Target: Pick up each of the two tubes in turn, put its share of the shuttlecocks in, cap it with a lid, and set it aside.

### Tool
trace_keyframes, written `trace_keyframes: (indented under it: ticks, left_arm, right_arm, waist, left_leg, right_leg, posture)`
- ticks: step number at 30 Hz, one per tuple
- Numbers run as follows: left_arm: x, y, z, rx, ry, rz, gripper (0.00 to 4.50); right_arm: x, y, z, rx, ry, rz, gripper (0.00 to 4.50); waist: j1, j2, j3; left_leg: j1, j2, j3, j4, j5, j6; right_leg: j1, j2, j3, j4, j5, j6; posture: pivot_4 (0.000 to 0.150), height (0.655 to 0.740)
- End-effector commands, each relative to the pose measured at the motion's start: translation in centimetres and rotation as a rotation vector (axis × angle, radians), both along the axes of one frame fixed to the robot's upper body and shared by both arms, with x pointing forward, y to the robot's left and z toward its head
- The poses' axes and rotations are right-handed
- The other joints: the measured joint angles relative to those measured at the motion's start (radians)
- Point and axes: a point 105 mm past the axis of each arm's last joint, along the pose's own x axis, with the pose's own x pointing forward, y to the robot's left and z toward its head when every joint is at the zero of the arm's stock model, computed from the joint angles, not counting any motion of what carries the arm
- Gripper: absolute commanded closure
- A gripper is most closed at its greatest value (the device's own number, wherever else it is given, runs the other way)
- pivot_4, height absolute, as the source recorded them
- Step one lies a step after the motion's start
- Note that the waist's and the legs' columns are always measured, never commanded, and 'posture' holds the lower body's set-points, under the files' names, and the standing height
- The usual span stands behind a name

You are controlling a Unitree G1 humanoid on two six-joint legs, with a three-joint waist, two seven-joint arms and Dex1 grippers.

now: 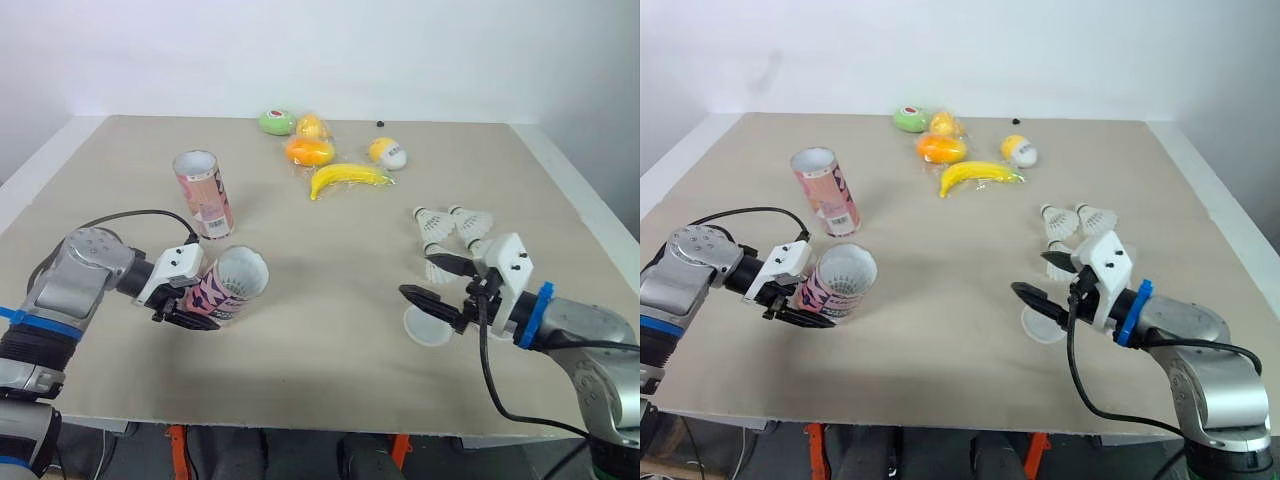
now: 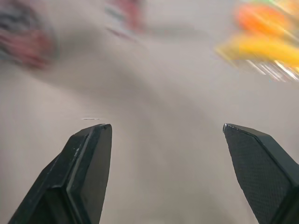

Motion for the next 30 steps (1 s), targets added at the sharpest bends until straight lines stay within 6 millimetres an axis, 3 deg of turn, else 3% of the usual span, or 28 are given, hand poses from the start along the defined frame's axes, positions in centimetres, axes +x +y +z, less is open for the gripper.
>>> trace_keyframes:
  ticks: [1,4,9,18,27,30]
  left_arm:
    - [-0.2,-0.9,-1.3,0.011,0.043,-0.042,1.85]
    - [-0.2,-1.0,-1.6,0.005,0.052,-0.045,1.85]
    - [-0.2,-1.2,-1.7,-0.001,0.053,-0.05,1.85]
    - [-0.1,-1.5,-1.6,-0.006,0.046,-0.056,1.85]
    - [0.1,-1.6,-1.5,-0.006,0.041,-0.06,1.85]
    - [0.1,-1.7,-1.5,-0.008,0.041,-0.062,1.85]
  right_arm:
    - [0.2,-1.3,0.7,-0.015,-0.03,-0.123,0.41]
    - [0.9,-3.1,-0.3,-0.016,0.003,-0.247,0.41]
    - [2.1,-3.7,-1.7,0.009,0.058,-0.331,0.41]
    - [3.9,-3.1,-2.9,0.054,0.1,-0.38,0.41]
    - [6.0,-3.9,-4.0,0.045,0.12,-0.463,0.41]
    - [6.4,-3.9,-3.8,0.047,0.11,-0.47,1.12]
  waist:
    - [0.0,0.0,0.0]
    - [0.001,-0.001,0.0]
    - [0.002,0.0,0.0]
    - [0.003,0.0,0.0]
    - [0.004,0.0,0.0]
    - [0.004,0.0,0.0]
  left_leg:
    - [0.0,0.0,0.0,0.001,0.0,0.0]
    - [0.0,-0.001,0.0,0.002,0.001,0.002]
    - [0.0,-0.002,0.0,0.002,0.001,0.002]
    - [-0.001,-0.003,-0.001,0.002,0.001,0.002]
    - [-0.001,-0.003,-0.001,0.002,0.001,0.002]
    - [-0.001,-0.003,-0.001,0.002,0.002,0.003]
  right_leg:
    - [0.0,0.0,0.0,0.0,0.001,0.0]
    - [0.002,0.0,0.001,-0.001,0.001,0.0]
    - [0.003,-0.001,0.003,-0.002,0.0,0.001]
    - [0.004,0.0,0.003,-0.002,0.0,0.001]
    - [0.004,0.0,0.003,-0.002,-0.001,0.002]
    - [0.004,0.0,0.003,-0.002,0.0,0.001]
  posture:
    - [0.15,0.6917]
    - [0.15,0.6917]
    - [0.15,0.6917]
    - [0.15,0.6917]
    - [0.15,0.6917]
    - [0.15,0.6917]
